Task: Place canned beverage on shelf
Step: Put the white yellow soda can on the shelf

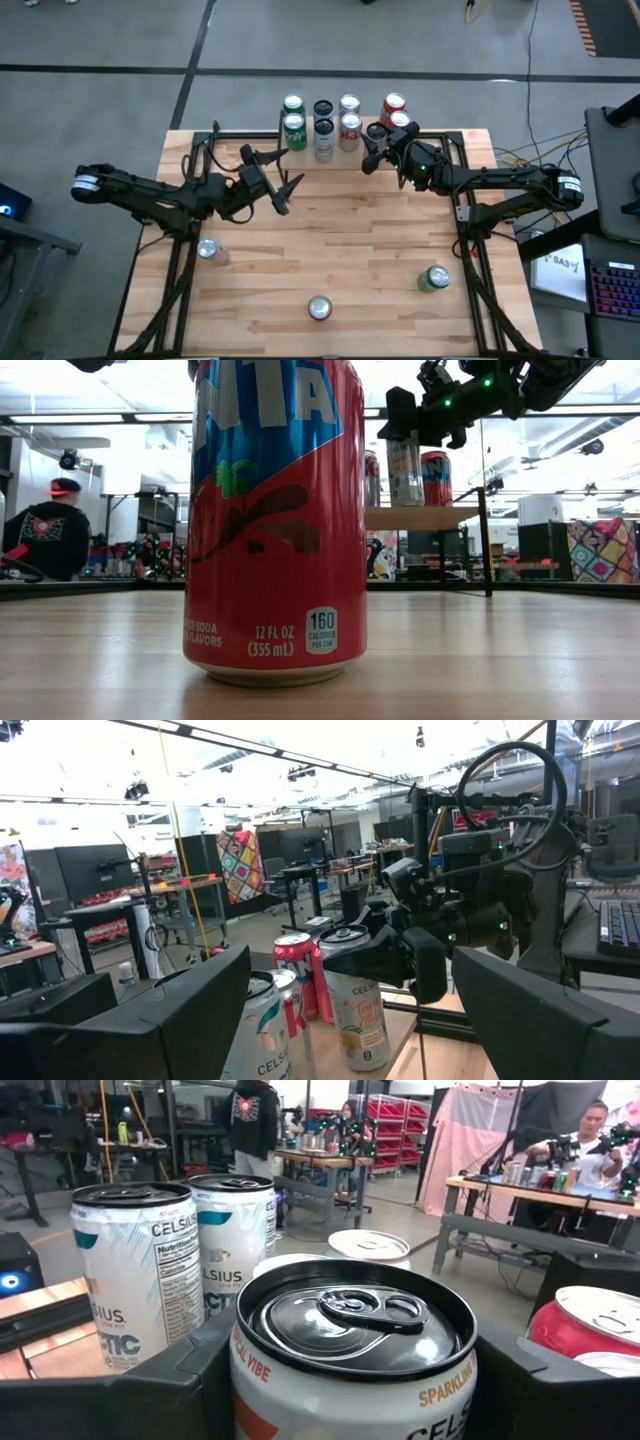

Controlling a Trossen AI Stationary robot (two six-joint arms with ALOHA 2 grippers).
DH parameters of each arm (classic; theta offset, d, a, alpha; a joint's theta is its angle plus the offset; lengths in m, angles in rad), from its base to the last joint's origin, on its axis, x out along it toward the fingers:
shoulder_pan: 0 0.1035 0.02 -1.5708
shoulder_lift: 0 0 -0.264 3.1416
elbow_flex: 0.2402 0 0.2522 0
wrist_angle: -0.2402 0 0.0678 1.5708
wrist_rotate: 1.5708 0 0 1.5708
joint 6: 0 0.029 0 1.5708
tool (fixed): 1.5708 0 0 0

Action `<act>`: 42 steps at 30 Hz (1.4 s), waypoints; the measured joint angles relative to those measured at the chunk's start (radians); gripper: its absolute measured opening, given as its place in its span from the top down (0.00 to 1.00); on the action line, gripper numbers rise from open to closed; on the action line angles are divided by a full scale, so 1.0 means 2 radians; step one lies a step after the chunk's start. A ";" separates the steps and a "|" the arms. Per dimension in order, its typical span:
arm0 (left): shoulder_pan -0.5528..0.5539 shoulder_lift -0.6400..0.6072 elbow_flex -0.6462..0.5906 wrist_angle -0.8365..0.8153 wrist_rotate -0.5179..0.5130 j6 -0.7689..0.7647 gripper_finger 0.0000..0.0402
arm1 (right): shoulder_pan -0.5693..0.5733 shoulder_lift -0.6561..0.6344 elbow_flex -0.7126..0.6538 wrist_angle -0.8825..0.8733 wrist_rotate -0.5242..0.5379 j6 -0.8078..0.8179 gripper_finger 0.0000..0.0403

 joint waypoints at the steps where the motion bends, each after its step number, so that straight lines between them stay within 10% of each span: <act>1: 0.000 0.000 0.000 0.000 0.000 0.000 0.18 | 0.000 0.000 0.000 0.000 -0.001 -0.001 0.40; 9: 0.000 0.000 0.000 0.000 0.000 0.000 0.18 | 0.000 0.001 -0.001 -0.004 -0.001 0.016 0.20; 30: 0.000 0.000 0.000 0.000 0.000 0.000 0.18 | 0.000 -0.057 -0.001 0.007 -0.008 0.003 0.19; 42: -0.001 0.000 0.000 -0.008 0.001 -0.015 0.18 | 0.022 -0.113 -0.001 -0.004 -0.145 -0.006 0.19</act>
